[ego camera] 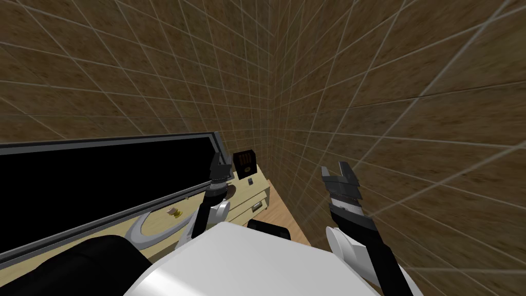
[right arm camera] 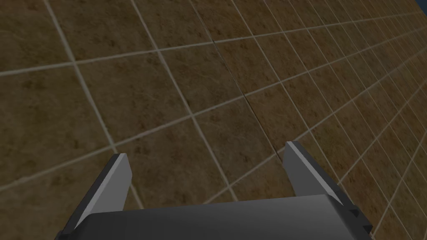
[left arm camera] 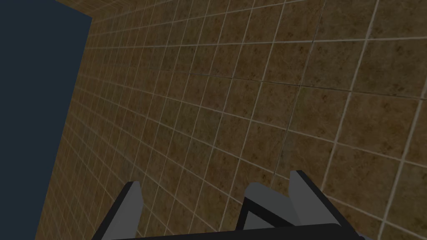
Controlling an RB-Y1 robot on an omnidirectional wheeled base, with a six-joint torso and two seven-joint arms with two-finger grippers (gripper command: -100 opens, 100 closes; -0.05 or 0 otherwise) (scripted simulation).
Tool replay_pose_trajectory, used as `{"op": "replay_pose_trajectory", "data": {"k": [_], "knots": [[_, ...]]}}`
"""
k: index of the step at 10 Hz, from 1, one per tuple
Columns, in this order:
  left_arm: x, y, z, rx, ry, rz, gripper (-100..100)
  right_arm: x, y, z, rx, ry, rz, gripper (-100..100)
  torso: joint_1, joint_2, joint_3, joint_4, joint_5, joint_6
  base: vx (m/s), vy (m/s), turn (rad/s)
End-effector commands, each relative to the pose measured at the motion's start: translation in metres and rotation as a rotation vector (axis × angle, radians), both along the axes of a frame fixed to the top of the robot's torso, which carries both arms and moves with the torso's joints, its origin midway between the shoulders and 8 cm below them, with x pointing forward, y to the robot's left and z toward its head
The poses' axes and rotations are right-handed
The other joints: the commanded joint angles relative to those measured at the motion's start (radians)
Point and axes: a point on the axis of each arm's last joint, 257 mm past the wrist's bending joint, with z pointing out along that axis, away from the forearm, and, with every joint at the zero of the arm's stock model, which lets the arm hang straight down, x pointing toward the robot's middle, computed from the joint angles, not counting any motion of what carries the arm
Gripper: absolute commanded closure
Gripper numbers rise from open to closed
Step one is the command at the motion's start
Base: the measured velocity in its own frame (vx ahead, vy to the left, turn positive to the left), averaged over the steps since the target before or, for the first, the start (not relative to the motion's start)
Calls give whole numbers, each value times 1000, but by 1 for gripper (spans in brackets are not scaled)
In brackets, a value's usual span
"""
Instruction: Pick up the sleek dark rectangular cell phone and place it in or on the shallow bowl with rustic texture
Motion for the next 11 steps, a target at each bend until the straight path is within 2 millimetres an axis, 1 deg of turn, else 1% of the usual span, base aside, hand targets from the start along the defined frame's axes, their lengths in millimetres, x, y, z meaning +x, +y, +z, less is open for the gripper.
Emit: {"op": "replay_pose_trajectory", "data": {"k": [1, 4, 5, 7, 8, 10, 11], "knots": [[7, -2, -5, 22, 24, -7, -100, 0, 0, 0, 0, 0, 0, 0, 0, 0, 0, 0, 0, 0, -12, 1, -34], [31, -3, -26, 73, 110, -9, -100, 0, 0, 0, 0, 0, 0, 0, 1, 2, 1, 0, 0, 0, -37, 7, -73], [31, -3, -26, 73, 110, -9, -100, 0, 0, 0, 0, 0, 0, 0, 1, 3, 1, 1, 0, 0, -28, 3, -33], [52, -1, -47, 108, 189, 0, -100, 0, 0, 0, 0, 0, 0, 0, 0, 2, 1, 0, 0, 0, -28, -1, -103], [53, -1, -48, 107, 193, 1, -100, 0, 0, 0, 0, 0, 0, 0, 0, 2, 1, 0, 0, 0, -30, 2, -44], [76, 4, -72, 145, 276, 17, -100, 0, 0, 0, 0, 0, 0, 0, 0, 2, 1, 0, 0, 0, -42, -1, -113], [79, 4, -75, 143, 292, 19, -100, 0, 0, 0, 0, 0, 0, 0, 0, 3, 2, 1, 0, 0, -41, 2, -56]]}}
